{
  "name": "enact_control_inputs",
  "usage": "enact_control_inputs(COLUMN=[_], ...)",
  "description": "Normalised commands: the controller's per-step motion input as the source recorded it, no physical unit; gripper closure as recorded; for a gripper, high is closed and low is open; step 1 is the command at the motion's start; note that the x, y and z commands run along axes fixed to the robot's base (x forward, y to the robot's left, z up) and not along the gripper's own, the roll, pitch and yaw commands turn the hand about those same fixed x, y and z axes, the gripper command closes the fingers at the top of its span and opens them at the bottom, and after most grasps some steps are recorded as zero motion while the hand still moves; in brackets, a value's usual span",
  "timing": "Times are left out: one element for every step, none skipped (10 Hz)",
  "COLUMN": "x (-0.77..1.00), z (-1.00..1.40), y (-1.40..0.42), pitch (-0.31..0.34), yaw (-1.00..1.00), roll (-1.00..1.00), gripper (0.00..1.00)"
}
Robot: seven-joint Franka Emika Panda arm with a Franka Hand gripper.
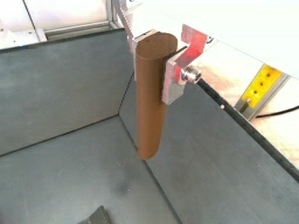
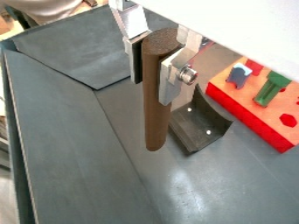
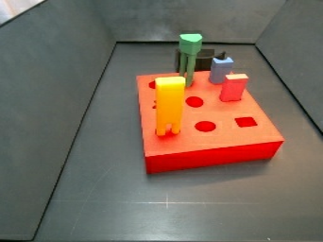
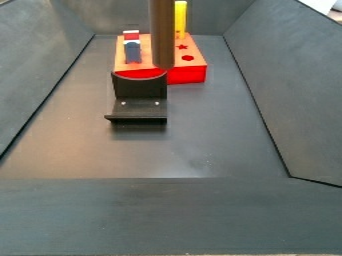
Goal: Pick up the oval object. Move up. Move to above the board. Insert the oval object.
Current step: Move to above the board.
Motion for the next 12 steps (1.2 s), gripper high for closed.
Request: enact_control_inputs(x=[-0.17, -0.18, -0.18, -0.19, -0.18, -0.19, -0.19, -0.19, -0.19, -0.19, -0.2, -0.2], z=[0.0, 0.0, 0.0, 0.0, 0.0, 0.0, 0.0, 0.0, 0.0, 0.01, 0.01, 0.01], y=[-1.0, -1.0, -1.0, -1.0, -1.0, -1.0, -1.0, -1.0, -1.0, -1.0, -1.0, -1.0], pitch=[0.126, 0.106, 0.054, 0.029, 0.023, 0.022, 0.012, 0.009, 0.003, -0.003, -0.007, -0.007], yaw=[-1.0, -1.0, -0.91, -0.64, -0.4, -0.19, -0.07, -0.03, 0.0, 0.0, 0.0, 0.01], roll=[-0.2, -0.2, -0.19, -0.15, -0.11, -0.07, -0.05, -0.03, -0.01, -0.01, -0.01, -0.01], gripper=[1.0, 1.0, 1.0, 1.0, 1.0, 1.0, 1.0, 1.0, 1.0, 1.0, 1.0, 1.0])
